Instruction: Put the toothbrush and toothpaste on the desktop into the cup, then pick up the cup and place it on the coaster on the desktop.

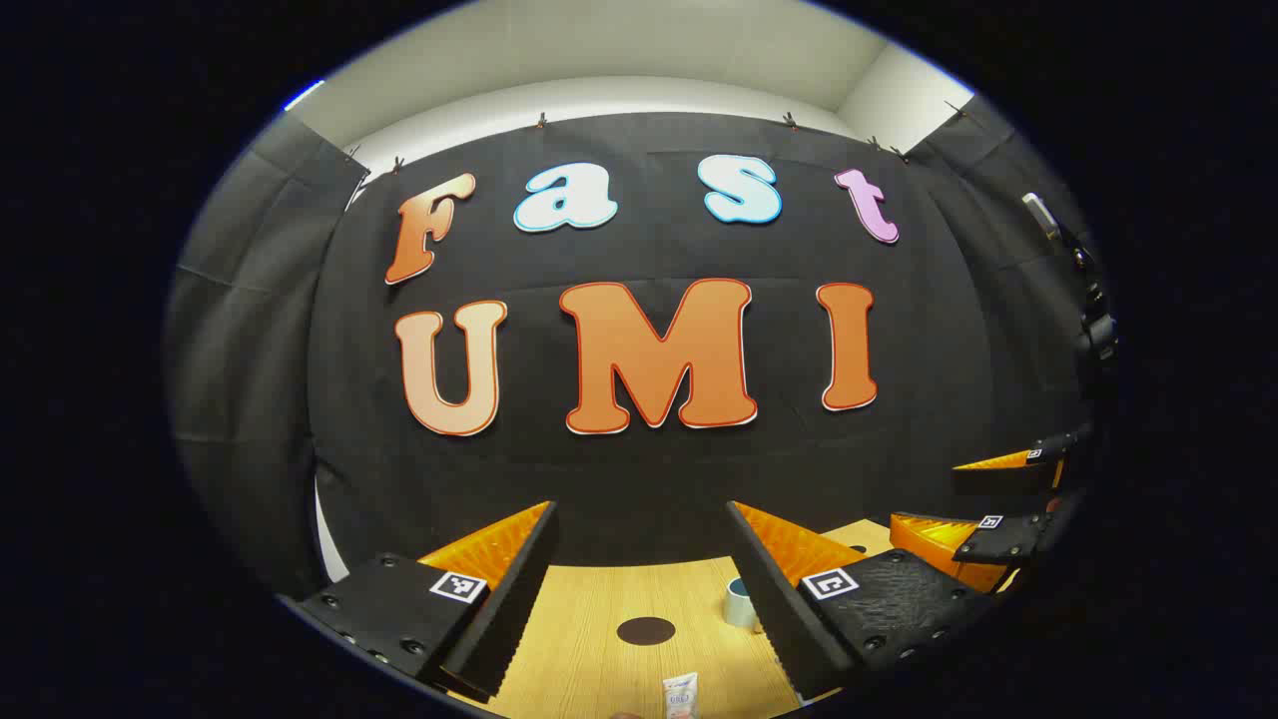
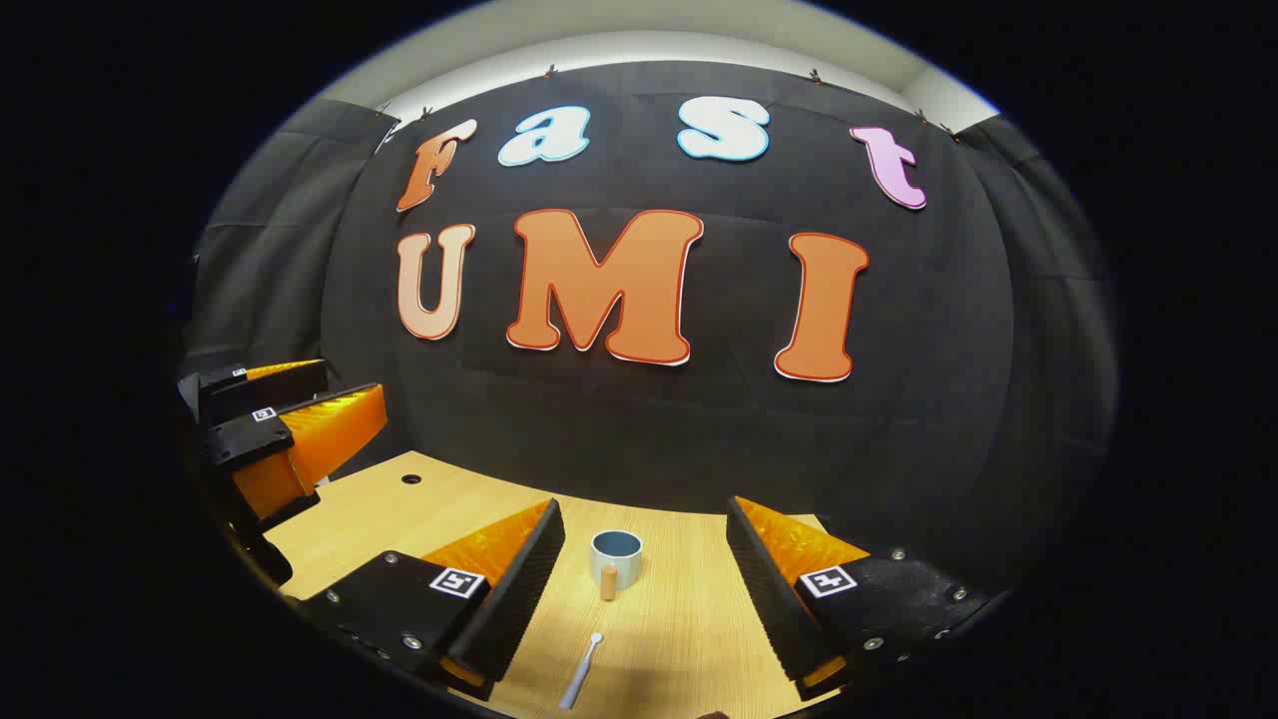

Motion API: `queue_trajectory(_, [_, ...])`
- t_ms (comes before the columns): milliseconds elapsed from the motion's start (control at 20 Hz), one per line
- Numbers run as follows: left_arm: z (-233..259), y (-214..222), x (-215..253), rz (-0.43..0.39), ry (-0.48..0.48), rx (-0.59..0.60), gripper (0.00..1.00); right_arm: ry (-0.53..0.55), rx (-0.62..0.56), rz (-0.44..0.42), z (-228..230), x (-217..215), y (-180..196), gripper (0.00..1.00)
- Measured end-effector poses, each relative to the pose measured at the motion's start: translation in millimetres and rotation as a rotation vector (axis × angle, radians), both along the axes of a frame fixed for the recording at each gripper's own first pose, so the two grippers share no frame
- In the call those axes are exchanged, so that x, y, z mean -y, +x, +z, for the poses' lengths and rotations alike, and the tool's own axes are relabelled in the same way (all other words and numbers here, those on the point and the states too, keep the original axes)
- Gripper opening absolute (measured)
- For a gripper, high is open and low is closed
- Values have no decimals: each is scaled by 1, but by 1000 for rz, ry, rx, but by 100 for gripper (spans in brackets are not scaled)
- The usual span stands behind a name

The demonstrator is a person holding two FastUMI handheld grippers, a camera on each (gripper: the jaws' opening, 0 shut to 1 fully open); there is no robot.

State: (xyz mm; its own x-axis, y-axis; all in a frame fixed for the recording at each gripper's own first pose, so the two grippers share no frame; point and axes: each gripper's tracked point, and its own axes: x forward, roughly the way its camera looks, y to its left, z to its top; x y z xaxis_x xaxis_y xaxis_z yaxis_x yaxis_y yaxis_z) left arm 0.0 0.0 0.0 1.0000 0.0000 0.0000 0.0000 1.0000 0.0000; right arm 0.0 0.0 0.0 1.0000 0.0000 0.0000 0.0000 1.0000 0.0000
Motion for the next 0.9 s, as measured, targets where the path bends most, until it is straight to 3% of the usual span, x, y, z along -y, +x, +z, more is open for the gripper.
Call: queue_trajectory(900, [18, -10, -2, 13, 28, 50, 100, -1, -17, 12, -4, -3, -4, 99])
